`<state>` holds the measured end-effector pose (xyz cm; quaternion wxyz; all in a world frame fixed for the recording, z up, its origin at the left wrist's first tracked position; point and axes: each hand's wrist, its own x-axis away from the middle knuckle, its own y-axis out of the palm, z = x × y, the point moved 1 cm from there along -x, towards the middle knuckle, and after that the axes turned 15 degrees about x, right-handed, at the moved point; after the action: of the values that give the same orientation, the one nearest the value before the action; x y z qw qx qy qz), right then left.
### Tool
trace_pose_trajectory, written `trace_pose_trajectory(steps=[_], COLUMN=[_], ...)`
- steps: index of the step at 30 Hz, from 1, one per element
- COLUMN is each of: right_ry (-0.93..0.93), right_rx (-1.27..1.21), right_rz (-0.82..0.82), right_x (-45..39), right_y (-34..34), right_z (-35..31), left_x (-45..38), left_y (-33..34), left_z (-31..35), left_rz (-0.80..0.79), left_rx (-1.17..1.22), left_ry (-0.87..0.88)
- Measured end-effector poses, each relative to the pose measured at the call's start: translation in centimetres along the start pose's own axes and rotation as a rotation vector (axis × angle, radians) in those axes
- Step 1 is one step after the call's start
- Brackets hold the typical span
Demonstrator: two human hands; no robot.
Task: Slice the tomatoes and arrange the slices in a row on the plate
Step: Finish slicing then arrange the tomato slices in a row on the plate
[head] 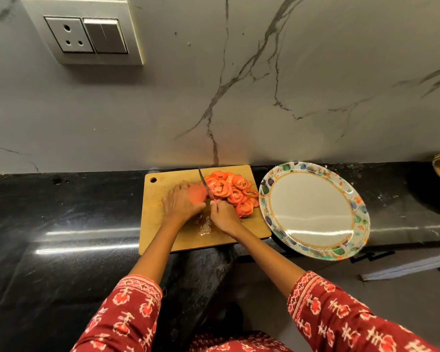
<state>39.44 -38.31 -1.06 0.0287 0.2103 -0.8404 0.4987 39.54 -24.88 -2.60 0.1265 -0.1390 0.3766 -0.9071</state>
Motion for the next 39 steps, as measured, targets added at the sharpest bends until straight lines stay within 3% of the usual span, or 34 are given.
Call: trace_pose_trajectory(steps=[4, 8, 18, 33, 39], right_ry=[-0.004, -0.049, -0.064, 0.007, 0.061], right_rx=[-0.024, 0.024, 0.176, 0.192, -0.035], right_rz=[0.037, 0.045, 0.036, -0.014, 0.090], right_x=[-0.2, 0.8, 3.1, 3.5, 2.1], right_y=[-0.5, -0.1, 1.6, 1.6, 1.6], right_z=[-0.4, -0.5, -0.9, -2.6, -1.6], left_x=[0.1, 0.8, 1.5, 1.7, 1.6], left_y=[-0.8, -1.0, -1.7, -2.6, -2.4], left_z=[-0.5, -1.8, -3.2, -2.7, -2.9], left_rz=[0.034, -0.020, 0.023, 0.099, 0.186], left_rx=[0.433, 0.566, 0.564, 0.629, 0.606], left_ry=[0.047, 0.062, 0.082, 0.100, 0.160])
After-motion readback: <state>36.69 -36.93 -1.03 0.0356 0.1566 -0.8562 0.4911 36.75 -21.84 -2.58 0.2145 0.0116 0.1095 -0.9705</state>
